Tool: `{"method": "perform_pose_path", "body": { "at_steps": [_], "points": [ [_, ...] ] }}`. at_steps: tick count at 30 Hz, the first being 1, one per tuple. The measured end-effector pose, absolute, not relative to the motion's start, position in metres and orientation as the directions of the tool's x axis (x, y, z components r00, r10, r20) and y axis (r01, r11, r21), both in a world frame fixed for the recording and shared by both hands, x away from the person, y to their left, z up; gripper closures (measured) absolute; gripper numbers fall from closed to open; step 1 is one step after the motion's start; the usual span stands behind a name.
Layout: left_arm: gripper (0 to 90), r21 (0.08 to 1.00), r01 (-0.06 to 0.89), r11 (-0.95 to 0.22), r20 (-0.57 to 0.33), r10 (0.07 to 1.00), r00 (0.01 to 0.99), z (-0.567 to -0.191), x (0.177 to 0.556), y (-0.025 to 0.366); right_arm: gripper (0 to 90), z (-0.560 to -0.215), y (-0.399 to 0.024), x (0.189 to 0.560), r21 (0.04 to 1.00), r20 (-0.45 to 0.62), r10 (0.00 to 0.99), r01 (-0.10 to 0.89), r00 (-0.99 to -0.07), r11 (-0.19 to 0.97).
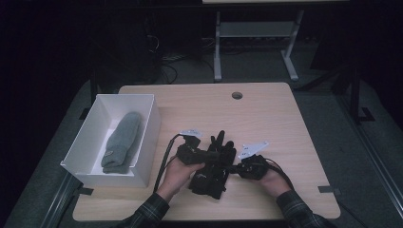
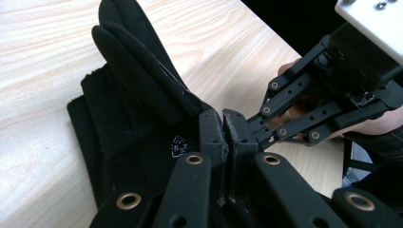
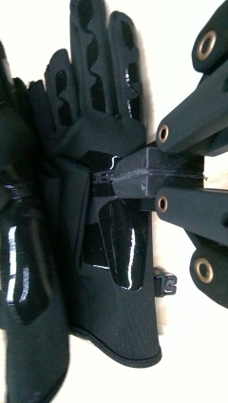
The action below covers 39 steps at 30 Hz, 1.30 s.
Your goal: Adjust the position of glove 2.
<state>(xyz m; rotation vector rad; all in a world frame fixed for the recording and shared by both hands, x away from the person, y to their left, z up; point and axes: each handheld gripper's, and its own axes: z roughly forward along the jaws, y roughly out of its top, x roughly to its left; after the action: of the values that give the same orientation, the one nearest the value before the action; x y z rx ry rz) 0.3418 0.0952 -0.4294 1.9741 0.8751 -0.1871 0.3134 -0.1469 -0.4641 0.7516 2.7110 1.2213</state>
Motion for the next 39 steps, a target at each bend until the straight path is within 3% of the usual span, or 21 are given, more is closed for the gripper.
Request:
{"method": "perform_pose_path", "body": {
  "at_steps": [9,11,13,14,16,17,18,22,28,39],
  "points": [
    [81.2,0.720,0.637,-0.276,-0.472,0.477,0.741,-0.430,0.342,0.091,90.0,-0.467,-0.136,0.316,0.723,0.111,0.466,0.393,-0.878,0.568],
    [79.2,0.728,0.624,-0.284,-0.459,0.475,0.751,-0.429,0.342,0.091,86.6,-0.466,-0.138,0.316,0.726,0.105,0.470,0.391,-0.876,0.566],
    [80.6,0.731,0.614,-0.297,-0.448,0.471,0.760,-0.427,0.341,0.093,78.7,-0.463,-0.146,0.316,0.729,0.092,0.494,0.397,-0.864,0.557],
    [88.7,0.732,0.606,-0.311,-0.438,0.466,0.769,-0.426,0.339,0.094,71.2,-0.462,-0.158,0.317,0.736,0.089,0.522,0.409,-0.848,0.539],
    [89.4,0.730,0.604,-0.319,-0.433,0.469,0.770,-0.426,0.338,0.094,68.2,-0.461,-0.162,0.318,0.738,0.085,0.532,0.412,-0.842,0.534],
    [89.6,0.730,0.592,-0.341,-0.416,0.465,0.781,-0.426,0.334,0.092,58.0,-0.460,-0.175,0.319,0.734,0.092,0.570,0.443,-0.816,0.515],
    [89.6,0.730,0.592,-0.341,-0.416,0.465,0.781,-0.426,0.334,0.092,58.0,-0.460,-0.175,0.319,0.734,0.092,0.570,0.443,-0.816,0.515],
    [89.5,0.717,0.574,-0.395,-0.387,0.460,0.800,-0.432,0.320,0.083,38.3,-0.464,-0.195,0.323,0.717,0.071,0.626,0.476,-0.777,0.509],
    [89.6,0.665,0.558,-0.496,-0.342,0.462,0.818,-0.449,0.306,0.069,26.9,-0.473,-0.216,0.333,0.711,0.063,0.716,0.535,-0.695,0.457],
    [89.6,0.623,0.534,-0.572,-0.241,0.509,0.826,-0.451,0.303,0.090,22.7,-0.478,-0.214,0.336,0.716,0.010,0.726,0.512,-0.687,0.475]
  ]
}}
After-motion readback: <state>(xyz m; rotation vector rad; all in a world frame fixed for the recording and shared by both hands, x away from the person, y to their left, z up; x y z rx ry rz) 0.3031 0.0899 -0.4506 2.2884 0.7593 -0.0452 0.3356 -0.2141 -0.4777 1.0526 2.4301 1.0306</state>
